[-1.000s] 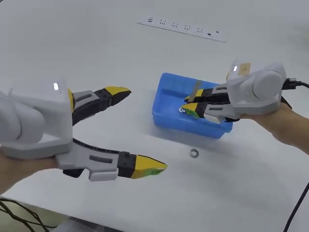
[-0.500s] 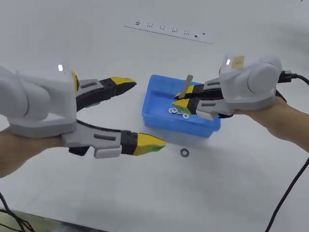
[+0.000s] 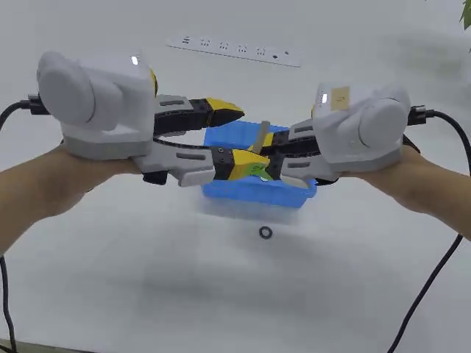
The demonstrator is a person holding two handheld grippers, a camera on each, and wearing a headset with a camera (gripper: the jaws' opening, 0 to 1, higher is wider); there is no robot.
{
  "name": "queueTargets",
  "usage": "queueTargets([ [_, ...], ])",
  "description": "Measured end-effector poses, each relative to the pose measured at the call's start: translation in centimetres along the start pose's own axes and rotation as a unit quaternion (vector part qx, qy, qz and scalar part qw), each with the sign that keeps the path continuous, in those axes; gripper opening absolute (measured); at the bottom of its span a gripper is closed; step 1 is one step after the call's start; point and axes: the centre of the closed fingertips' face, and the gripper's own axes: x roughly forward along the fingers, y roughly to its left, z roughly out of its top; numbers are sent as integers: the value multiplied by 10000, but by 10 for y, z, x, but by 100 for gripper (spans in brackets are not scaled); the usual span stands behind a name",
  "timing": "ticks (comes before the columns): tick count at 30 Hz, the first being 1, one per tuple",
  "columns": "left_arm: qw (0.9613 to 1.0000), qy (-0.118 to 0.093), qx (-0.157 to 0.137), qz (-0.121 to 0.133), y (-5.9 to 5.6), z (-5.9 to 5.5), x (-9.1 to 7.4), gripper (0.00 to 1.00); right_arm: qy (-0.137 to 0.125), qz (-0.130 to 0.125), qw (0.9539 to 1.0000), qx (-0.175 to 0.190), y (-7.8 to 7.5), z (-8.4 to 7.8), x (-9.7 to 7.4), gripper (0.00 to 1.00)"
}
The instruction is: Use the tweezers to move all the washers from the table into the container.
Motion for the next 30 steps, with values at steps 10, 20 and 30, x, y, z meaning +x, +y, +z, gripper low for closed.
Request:
queueTargets([
  [10, 9995, -101, 60, -304, -6, 15, 2, 28, -50, 63, 9999, -144, 3, 10, -2, 9],
  [20, 9990, -161, 69, -402, -7, 21, -9, 18, -34, 130, 9996, -230, 7, 15, -3, 9],
  [30, 9980, -157, 160, -587, -12, 25, -13, 9, -49, 161, 9997, -195, 7, 18, -3, 9],
])
